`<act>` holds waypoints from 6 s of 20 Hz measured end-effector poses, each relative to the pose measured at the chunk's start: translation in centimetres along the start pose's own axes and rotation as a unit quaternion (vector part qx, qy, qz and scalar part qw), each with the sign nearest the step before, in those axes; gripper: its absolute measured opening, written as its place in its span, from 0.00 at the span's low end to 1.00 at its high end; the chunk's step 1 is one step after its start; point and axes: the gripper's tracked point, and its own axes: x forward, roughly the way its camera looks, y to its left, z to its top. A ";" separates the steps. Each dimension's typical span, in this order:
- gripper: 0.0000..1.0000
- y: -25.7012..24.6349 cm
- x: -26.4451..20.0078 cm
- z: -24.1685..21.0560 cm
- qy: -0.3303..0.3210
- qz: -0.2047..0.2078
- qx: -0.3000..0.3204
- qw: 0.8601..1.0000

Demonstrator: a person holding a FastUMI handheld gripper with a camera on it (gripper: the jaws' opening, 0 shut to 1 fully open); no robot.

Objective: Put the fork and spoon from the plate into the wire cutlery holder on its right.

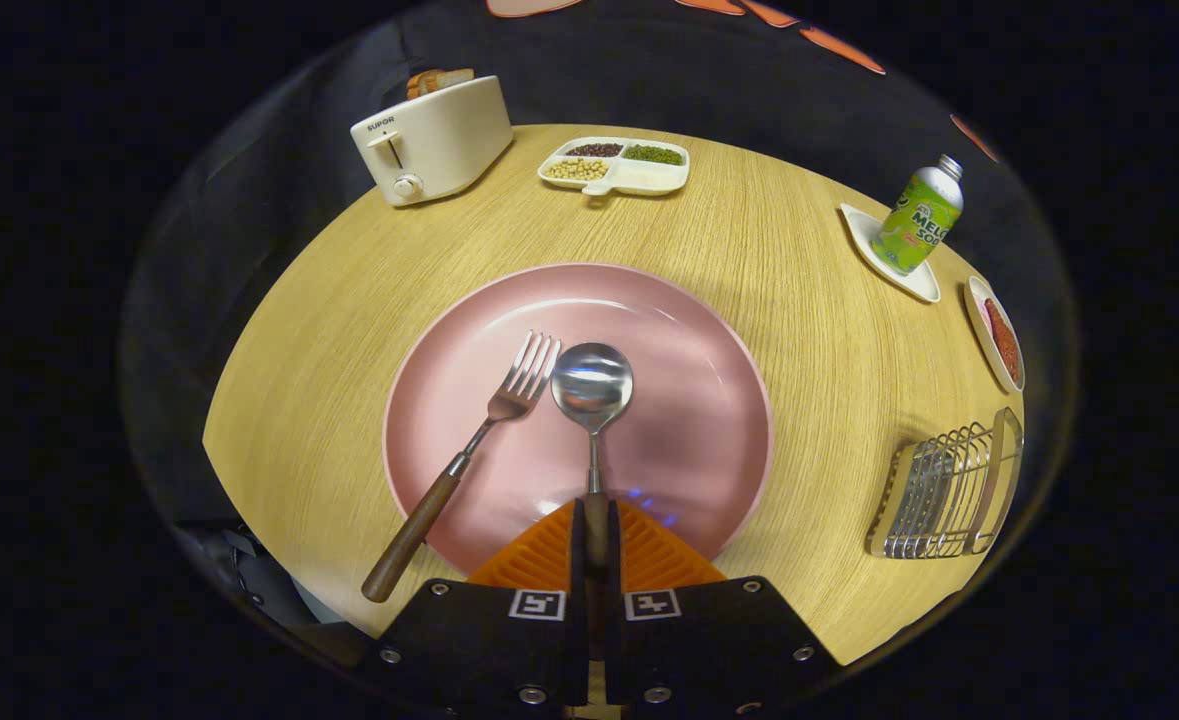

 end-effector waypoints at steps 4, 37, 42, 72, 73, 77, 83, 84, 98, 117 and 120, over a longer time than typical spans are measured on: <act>0.06 -0.5 -1.8 1.5 -0.035 0.013 0.026 0.999; 0.06 -21.3 -13.8 -3.0 -0.049 -0.101 0.072 0.991; 0.07 -22.2 -13.3 -3.7 -0.023 -0.111 0.071 0.991; 0.92 -18.3 -21.6 12.5 -0.406 -0.185 0.083 0.891; 0.94 -17.4 -21.1 12.6 -0.404 -0.180 0.087 0.893; 0.96 -12.7 -18.2 12.8 -0.390 -0.150 0.091 0.904; 0.96 -6.2 -15.0 13.4 -0.374 -0.119 0.091 0.915; 0.96 -5.1 -14.1 13.1 -0.364 -0.112 0.091 0.920; 0.96 3.5 -1.9 4.0 -0.170 -0.083 0.095 0.977; 0.07 4.3 1.4 1.1 -0.067 -0.046 0.083 0.993; 0.04 4.2 0.6 1.5 -0.074 -0.024 0.089 0.993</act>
